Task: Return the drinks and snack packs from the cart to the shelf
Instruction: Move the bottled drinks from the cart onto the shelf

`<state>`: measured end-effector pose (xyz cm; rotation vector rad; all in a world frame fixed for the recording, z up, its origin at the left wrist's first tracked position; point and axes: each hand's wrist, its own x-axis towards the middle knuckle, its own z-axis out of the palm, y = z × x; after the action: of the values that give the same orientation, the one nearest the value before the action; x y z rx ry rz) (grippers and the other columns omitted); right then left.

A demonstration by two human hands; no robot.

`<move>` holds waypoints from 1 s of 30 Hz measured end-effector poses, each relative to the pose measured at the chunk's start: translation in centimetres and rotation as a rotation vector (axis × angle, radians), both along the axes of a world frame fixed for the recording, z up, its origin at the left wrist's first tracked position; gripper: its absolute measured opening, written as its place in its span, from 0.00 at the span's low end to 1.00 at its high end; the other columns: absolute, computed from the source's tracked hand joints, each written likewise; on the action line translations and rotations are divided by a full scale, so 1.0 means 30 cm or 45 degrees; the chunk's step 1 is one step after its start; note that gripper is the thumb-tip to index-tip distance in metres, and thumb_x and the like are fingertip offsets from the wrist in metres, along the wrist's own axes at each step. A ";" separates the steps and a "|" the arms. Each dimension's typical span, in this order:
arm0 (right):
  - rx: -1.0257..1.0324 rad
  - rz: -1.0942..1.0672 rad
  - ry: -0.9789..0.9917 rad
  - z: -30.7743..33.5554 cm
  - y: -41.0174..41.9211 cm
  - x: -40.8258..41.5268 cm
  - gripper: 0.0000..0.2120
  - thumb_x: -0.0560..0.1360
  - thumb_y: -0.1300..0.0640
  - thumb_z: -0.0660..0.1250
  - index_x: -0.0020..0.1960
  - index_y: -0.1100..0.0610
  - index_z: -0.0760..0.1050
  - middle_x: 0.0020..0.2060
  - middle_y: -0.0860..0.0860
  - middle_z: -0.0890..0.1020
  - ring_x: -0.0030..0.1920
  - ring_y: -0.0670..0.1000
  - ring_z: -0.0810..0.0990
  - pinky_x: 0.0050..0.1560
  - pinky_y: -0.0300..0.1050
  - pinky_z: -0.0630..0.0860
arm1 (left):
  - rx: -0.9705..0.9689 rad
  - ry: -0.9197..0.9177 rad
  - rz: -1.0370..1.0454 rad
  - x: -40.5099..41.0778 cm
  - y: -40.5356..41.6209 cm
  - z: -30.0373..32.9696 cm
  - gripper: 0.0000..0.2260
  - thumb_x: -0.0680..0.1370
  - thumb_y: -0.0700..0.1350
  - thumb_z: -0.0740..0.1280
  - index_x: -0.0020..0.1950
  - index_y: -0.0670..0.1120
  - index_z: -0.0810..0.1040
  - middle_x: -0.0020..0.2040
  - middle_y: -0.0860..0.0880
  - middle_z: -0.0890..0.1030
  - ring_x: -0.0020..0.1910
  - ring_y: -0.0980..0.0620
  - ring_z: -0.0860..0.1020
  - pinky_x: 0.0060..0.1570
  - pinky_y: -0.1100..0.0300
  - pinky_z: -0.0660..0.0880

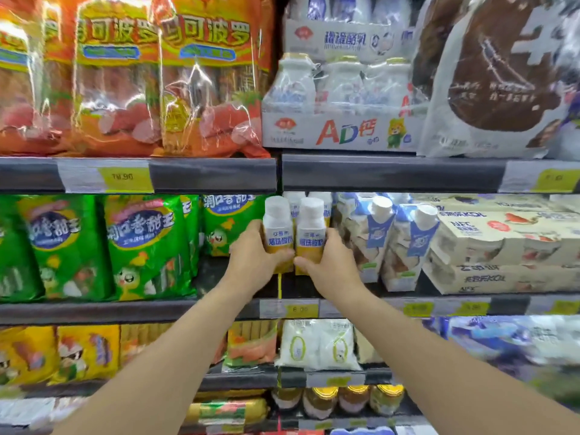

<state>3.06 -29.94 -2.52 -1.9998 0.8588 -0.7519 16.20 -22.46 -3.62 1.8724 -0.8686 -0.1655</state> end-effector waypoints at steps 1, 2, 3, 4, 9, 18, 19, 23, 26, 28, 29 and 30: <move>-0.003 -0.028 0.028 -0.014 0.005 -0.002 0.22 0.75 0.61 0.73 0.65 0.55 0.69 0.51 0.45 0.78 0.50 0.45 0.76 0.49 0.38 0.70 | 0.013 -0.020 -0.019 -0.002 -0.005 0.004 0.22 0.67 0.45 0.80 0.56 0.50 0.74 0.49 0.53 0.83 0.50 0.50 0.81 0.54 0.50 0.77; -0.013 -0.053 0.048 -0.026 0.008 -0.002 0.22 0.76 0.62 0.71 0.66 0.55 0.68 0.51 0.46 0.78 0.51 0.46 0.76 0.50 0.39 0.69 | 0.025 -0.030 -0.035 -0.004 -0.009 0.006 0.23 0.67 0.45 0.80 0.57 0.50 0.73 0.49 0.53 0.81 0.51 0.51 0.80 0.53 0.53 0.76; -0.029 -0.076 0.062 -0.035 0.009 0.001 0.22 0.77 0.63 0.69 0.68 0.54 0.67 0.52 0.46 0.78 0.52 0.47 0.76 0.51 0.39 0.69 | 0.039 -0.038 -0.047 -0.007 -0.014 0.012 0.24 0.67 0.46 0.80 0.58 0.49 0.73 0.50 0.53 0.80 0.51 0.52 0.79 0.50 0.56 0.74; -0.044 -0.099 0.071 -0.039 0.007 0.007 0.23 0.78 0.64 0.68 0.69 0.53 0.67 0.53 0.47 0.80 0.53 0.48 0.77 0.51 0.39 0.69 | 0.060 -0.053 -0.053 -0.013 -0.017 0.016 0.25 0.68 0.47 0.80 0.58 0.48 0.72 0.50 0.53 0.79 0.51 0.52 0.77 0.48 0.58 0.71; 0.026 -0.149 0.029 -0.039 0.035 0.010 0.30 0.78 0.67 0.64 0.76 0.51 0.61 0.64 0.48 0.78 0.60 0.47 0.75 0.58 0.38 0.68 | 0.067 -0.114 -0.040 -0.023 -0.041 0.008 0.31 0.66 0.51 0.80 0.62 0.45 0.70 0.57 0.47 0.79 0.56 0.48 0.76 0.48 0.59 0.69; 0.081 -0.154 -0.026 -0.060 0.064 -0.032 0.24 0.77 0.63 0.67 0.70 0.48 0.67 0.63 0.45 0.76 0.62 0.46 0.74 0.61 0.41 0.71 | 0.020 -0.069 -0.133 -0.039 -0.084 0.011 0.30 0.68 0.48 0.79 0.65 0.46 0.69 0.59 0.49 0.80 0.52 0.54 0.74 0.50 0.59 0.71; 0.087 -0.154 -0.014 -0.058 0.060 -0.030 0.25 0.77 0.63 0.66 0.70 0.48 0.67 0.63 0.45 0.76 0.62 0.46 0.74 0.63 0.42 0.72 | 0.019 -0.075 -0.131 -0.042 -0.091 0.012 0.30 0.68 0.48 0.79 0.65 0.45 0.69 0.59 0.48 0.80 0.51 0.54 0.74 0.50 0.59 0.71; 0.122 -0.174 0.023 -0.040 0.053 -0.011 0.30 0.74 0.60 0.66 0.73 0.47 0.63 0.66 0.47 0.75 0.66 0.50 0.73 0.68 0.52 0.73 | 0.024 -0.099 -0.088 -0.053 -0.121 0.007 0.30 0.67 0.49 0.80 0.63 0.45 0.70 0.57 0.48 0.81 0.55 0.49 0.79 0.51 0.57 0.74; 0.164 -0.186 0.037 -0.041 0.047 0.003 0.35 0.72 0.57 0.67 0.76 0.48 0.59 0.70 0.48 0.72 0.70 0.52 0.71 0.70 0.56 0.71 | 0.015 -0.089 -0.076 -0.056 -0.131 0.002 0.30 0.67 0.49 0.80 0.63 0.46 0.70 0.57 0.48 0.81 0.56 0.47 0.80 0.52 0.54 0.76; 0.177 -0.197 0.044 -0.038 0.058 0.004 0.34 0.72 0.57 0.67 0.76 0.51 0.59 0.71 0.50 0.71 0.71 0.54 0.69 0.70 0.56 0.70 | 0.008 -0.090 -0.080 -0.052 -0.131 0.000 0.30 0.67 0.49 0.80 0.63 0.46 0.70 0.57 0.48 0.81 0.56 0.48 0.79 0.51 0.56 0.75; 0.185 -0.209 0.041 -0.037 0.065 0.002 0.33 0.73 0.57 0.67 0.76 0.53 0.59 0.71 0.51 0.70 0.72 0.54 0.68 0.71 0.56 0.70 | 0.003 -0.087 -0.080 -0.049 -0.130 -0.001 0.30 0.67 0.49 0.80 0.63 0.45 0.70 0.57 0.48 0.81 0.55 0.48 0.79 0.51 0.57 0.74; 0.194 -0.219 0.043 -0.036 0.070 -0.001 0.32 0.74 0.56 0.66 0.75 0.55 0.59 0.72 0.52 0.69 0.72 0.55 0.67 0.71 0.56 0.69 | -0.003 -0.084 -0.075 -0.046 -0.130 -0.001 0.30 0.67 0.50 0.80 0.63 0.45 0.70 0.57 0.48 0.80 0.55 0.48 0.79 0.50 0.57 0.73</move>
<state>3.04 -27.84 -3.61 -1.8253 1.0859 -0.7277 14.83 -26.35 -3.66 1.8602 -0.9693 -0.1395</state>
